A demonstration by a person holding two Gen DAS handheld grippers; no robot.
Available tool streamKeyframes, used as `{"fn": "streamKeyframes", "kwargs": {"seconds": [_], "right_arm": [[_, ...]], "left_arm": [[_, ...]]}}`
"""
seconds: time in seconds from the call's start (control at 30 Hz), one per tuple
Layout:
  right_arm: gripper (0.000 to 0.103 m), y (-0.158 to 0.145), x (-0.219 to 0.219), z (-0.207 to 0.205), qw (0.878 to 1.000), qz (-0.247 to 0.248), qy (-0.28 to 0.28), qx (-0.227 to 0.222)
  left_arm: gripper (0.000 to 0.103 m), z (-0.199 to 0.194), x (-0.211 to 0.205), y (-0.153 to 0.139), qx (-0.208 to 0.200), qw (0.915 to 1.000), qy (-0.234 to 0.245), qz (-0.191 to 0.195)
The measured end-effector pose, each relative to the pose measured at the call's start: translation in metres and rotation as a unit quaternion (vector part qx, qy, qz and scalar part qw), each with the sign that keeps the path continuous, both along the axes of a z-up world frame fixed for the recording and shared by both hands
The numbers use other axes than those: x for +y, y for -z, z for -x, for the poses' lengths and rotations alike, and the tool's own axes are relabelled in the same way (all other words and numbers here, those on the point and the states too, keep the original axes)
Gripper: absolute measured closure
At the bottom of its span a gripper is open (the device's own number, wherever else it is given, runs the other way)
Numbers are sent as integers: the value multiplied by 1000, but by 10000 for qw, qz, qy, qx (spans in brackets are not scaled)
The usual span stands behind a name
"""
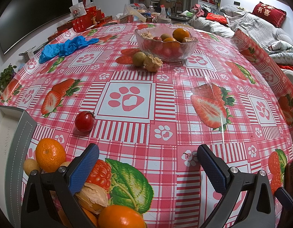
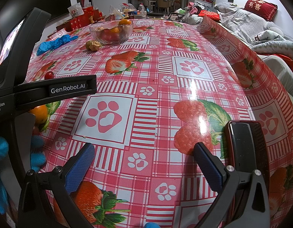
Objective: Organize fruits
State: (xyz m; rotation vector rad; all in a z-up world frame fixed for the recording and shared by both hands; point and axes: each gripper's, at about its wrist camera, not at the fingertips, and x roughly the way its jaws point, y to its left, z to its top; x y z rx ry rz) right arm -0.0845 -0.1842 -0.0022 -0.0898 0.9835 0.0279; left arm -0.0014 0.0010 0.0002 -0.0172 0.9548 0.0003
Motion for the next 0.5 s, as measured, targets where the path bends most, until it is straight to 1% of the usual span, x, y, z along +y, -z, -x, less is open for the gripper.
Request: {"fn": "streamKeyframes", "kwargs": {"seconds": [0.2, 0.27, 0.3, 0.37, 0.43, 0.5], "right_arm": [[0, 0, 0, 0, 10000, -4, 0, -1], [0, 0, 0, 0, 10000, -2, 0, 0], [0, 0, 0, 0, 10000, -3, 0, -1], [0, 0, 0, 0, 10000, -1, 0, 0], [0, 0, 1, 0, 10000, 0, 0, 0], [0, 0, 0, 0, 10000, -3, 0, 0]], "left_arm": [[0, 2, 1, -1, 31, 10000, 54, -41], [0, 13, 6, -11, -213, 9996, -77, -167], [0, 22, 8, -27, -421, 9988, -102, -234], [0, 32, 12, -41, -672, 9974, 56, -249], [0, 54, 22, -59, -964, 9947, 152, -322], [0, 73, 36, -67, -995, 9943, 174, -335]]}}
